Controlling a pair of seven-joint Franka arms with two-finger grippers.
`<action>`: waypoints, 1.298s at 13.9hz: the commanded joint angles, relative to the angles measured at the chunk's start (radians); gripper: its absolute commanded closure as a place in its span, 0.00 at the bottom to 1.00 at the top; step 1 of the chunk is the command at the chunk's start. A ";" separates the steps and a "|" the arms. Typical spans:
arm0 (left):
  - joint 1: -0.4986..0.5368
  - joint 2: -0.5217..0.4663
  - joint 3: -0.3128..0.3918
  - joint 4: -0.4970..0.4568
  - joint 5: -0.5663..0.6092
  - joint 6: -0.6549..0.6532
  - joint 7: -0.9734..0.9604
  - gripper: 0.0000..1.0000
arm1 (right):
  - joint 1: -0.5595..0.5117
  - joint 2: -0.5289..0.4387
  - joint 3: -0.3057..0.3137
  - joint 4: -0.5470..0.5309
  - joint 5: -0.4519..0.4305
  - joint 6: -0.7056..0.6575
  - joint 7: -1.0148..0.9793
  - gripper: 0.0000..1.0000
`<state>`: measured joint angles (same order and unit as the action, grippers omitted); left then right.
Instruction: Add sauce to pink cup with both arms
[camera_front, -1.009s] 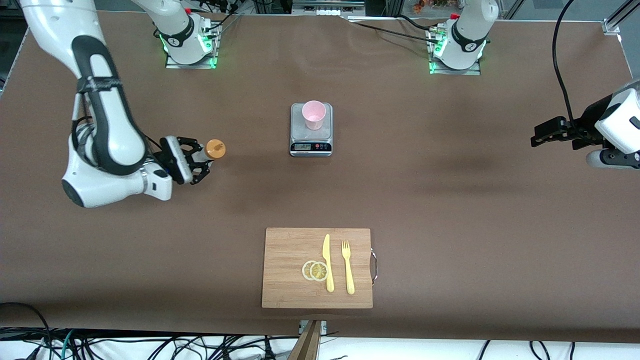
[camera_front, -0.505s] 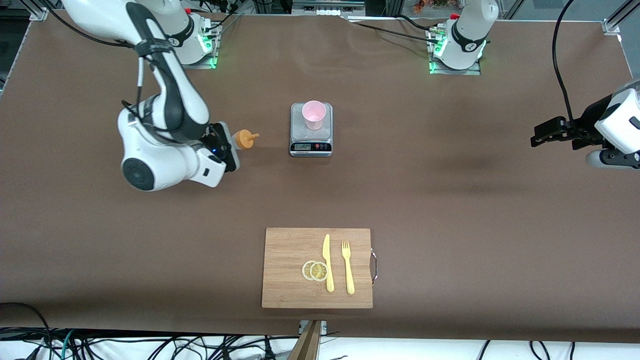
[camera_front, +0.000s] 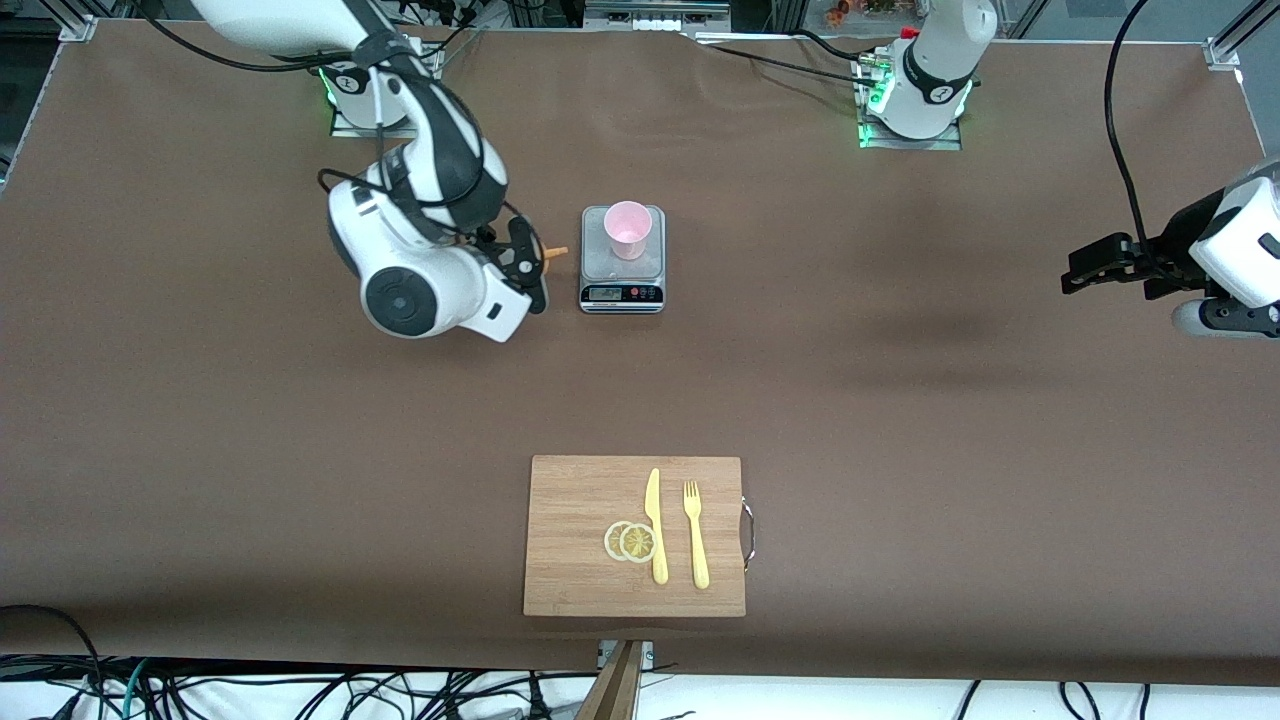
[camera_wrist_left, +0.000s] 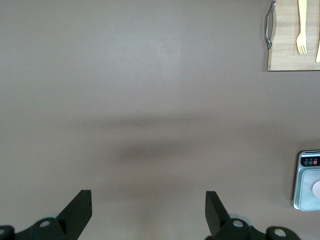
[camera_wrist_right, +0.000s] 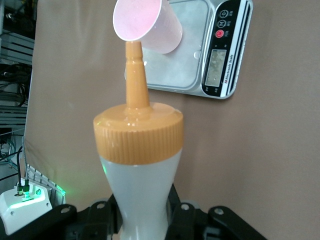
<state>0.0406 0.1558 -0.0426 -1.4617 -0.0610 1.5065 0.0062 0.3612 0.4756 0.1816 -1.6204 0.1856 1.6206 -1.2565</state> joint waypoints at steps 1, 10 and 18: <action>-0.002 0.013 0.003 0.027 -0.002 -0.022 0.014 0.00 | 0.047 -0.022 0.010 -0.002 -0.057 -0.010 0.086 0.92; 0.001 0.013 0.003 0.027 -0.002 -0.022 0.015 0.00 | 0.197 0.001 0.016 0.001 -0.199 -0.008 0.307 0.92; 0.001 0.013 0.003 0.027 -0.002 -0.022 0.015 0.00 | 0.246 0.023 0.059 0.001 -0.313 -0.022 0.413 0.92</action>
<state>0.0411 0.1559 -0.0420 -1.4617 -0.0610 1.5065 0.0062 0.5951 0.4952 0.2313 -1.6258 -0.0900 1.6173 -0.8841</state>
